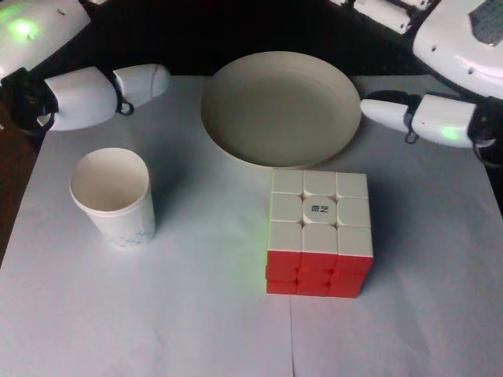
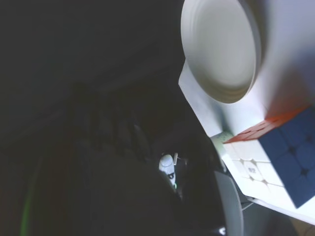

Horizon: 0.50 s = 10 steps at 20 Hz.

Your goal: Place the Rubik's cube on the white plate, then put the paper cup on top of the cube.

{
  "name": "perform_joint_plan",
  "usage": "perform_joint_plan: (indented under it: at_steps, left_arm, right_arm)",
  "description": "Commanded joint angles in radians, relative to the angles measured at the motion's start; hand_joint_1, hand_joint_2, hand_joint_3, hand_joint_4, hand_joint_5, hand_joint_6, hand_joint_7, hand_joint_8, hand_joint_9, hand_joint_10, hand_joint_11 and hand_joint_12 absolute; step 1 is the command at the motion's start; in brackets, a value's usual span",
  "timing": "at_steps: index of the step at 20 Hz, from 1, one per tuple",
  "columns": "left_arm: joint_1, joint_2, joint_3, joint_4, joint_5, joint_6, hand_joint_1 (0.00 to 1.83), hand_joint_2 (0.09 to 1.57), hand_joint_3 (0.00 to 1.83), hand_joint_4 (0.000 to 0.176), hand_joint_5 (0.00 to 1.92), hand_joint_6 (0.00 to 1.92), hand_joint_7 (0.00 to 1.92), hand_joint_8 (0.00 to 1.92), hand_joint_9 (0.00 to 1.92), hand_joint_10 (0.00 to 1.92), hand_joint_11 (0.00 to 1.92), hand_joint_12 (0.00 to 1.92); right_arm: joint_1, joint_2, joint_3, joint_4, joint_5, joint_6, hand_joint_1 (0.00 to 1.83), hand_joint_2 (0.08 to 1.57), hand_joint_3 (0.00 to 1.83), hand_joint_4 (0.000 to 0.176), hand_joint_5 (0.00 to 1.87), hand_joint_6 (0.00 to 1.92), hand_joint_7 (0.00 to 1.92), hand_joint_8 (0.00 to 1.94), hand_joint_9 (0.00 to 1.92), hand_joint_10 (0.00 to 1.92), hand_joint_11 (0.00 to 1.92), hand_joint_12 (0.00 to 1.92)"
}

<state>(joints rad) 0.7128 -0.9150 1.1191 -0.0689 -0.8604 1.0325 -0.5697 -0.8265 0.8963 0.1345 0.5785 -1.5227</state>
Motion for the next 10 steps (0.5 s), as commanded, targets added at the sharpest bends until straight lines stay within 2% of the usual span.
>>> perform_joint_plan:
  at_steps: [1, 2, 3, 4, 5, 6, 7, 8, 9, 10]
  left_arm:
    - [-0.008, 0.007, 0.002, -0.011, -0.127, -0.002, 0.28, 1.36, 0.01, 0.08, 0.0, 0.0, 0.0, 0.0, 0.0, 0.0, 0.0, 0.0]
    - [-0.005, 0.008, 0.002, -0.016, -0.129, -0.002, 0.26, 1.37, 0.01, 0.083, 0.0, 0.0, 0.0, 0.0, 0.0, 0.0, 0.0, 0.0]
    - [-0.005, 0.008, 0.003, -0.017, -0.129, -0.002, 0.3, 1.36, 0.0, 0.083, 0.0, 0.0, 0.0, 0.0, 0.0, 0.0, 0.0, 0.0]
    - [-0.005, 0.008, 0.004, -0.02, -0.129, -0.002, 0.32, 1.36, 0.0, 0.088, 0.0, 0.0, 0.0, 0.0, 0.0, 0.0, 0.0, 0.0]
    - [-0.005, 0.008, 0.004, -0.025, -0.13, -0.002, 0.34, 1.36, 0.0, 0.081, 0.0, 0.0, 0.0, 0.0, 0.0, 0.0, 0.0, 0.0]
    - [-0.004, 0.009, 0.006, -0.031, -0.132, -0.002, 0.37, 1.35, 0.0, 0.083, 0.0, 0.0, 0.0, 0.0, 0.0, 0.0, 0.0, 0.0]
    - [-0.002, 0.01, 0.007, -0.036, -0.132, -0.002, 0.33, 1.34, 0.0, 0.104, 0.0, 0.0, 0.0, 0.0, 0.0, 0.0, 0.0, 0.0]
    - [-0.001, 0.01, 0.009, -0.04, -0.128, -0.002, 0.32, 1.34, 0.0, 0.117, 0.0, 0.0, 0.0, 0.0, 0.0, 0.0, 0.0, 0.0]
    - [0.001, 0.009, 0.012, -0.045, -0.125, -0.002, 0.3, 1.34, 0.0, 0.085, 0.0, 0.0, 0.0, 0.0, 0.0, 0.0, 0.0, 0.0]
    - [0.001, 0.009, 0.013, -0.049, -0.122, -0.002, 0.3, 1.34, 0.0, 0.082, 0.0, 0.0, 0.0, 0.0, 0.0, 0.0, 0.0, 0.0]
  right_arm:
    - [0.004, 0.014, 0.002, -0.027, 0.136, 0.044, 0.18, 1.21, 0.0, 0.0, 0.0, 0.0, 0.0, 0.0, 0.0, 0.0, 0.0, 0.0]
    - [-0.022, 0.027, 0.003, -0.074, 0.173, 0.161, 0.21, 1.18, 0.0, 0.0, 0.0, 0.0, 0.0, 0.0, 0.0, 0.0, 0.0, 0.0]
    - [-0.042, 0.037, 0.004, -0.102, 0.199, 0.232, 0.24, 1.14, 0.0, 0.041, 0.0, 0.0, 0.0, 0.0, 0.0, 0.0, 0.0, 0.0]
    - [-0.075, 0.047, 0.006, -0.148, 0.241, 0.352, 0.31, 1.15, 0.0, 0.017, 0.0, 0.0, 0.0, 0.0, 0.0, 0.0, 0.01, 0.0]
    - [-0.098, 0.052, 0.008, -0.175, 0.266, 0.436, 0.34, 1.11, 0.05, 0.0, 0.0, 0.0, 0.0, 0.0, 0.0, 0.0, 0.01, 0.36]
    - [-0.126, 0.054, 0.01, -0.206, 0.293, 0.52, 0.36, 1.12, 0.02, 0.0, 0.0, 0.0, 0.0, 0.0, 0.0, 0.0, 0.0, 0.79]
    - [-0.148, 0.05, 0.01, -0.228, 0.307, 0.575, 0.44, 1.09, 0.0, 0.043, 0.0, 0.0, 0.0, 0.0, 0.01, 0.01, 0.0, 1.24]
    - [-0.167, 0.043, 0.009, -0.257, 0.322, 0.63, 0.48, 1.06, 0.0, 0.043, 0.0, 0.0, 0.0, 0.0, 0.02, 0.01, 0.0, 1.36]
    - [-0.183, 0.028, 0.009, -0.282, 0.325, 0.672, 0.52, 1.03, 0.0, 0.03, 0.0, 0.0, 0.0, 0.0, 0.04, 0.03, 0.0, 1.29]
    - [-0.201, 0.01, 0.008, -0.298, 0.325, 0.698, 0.52, 1.0, 0.0, 0.003, 0.0, 0.0, 0.0, 0.0, 0.04, 0.04, 0.0, 1.24]
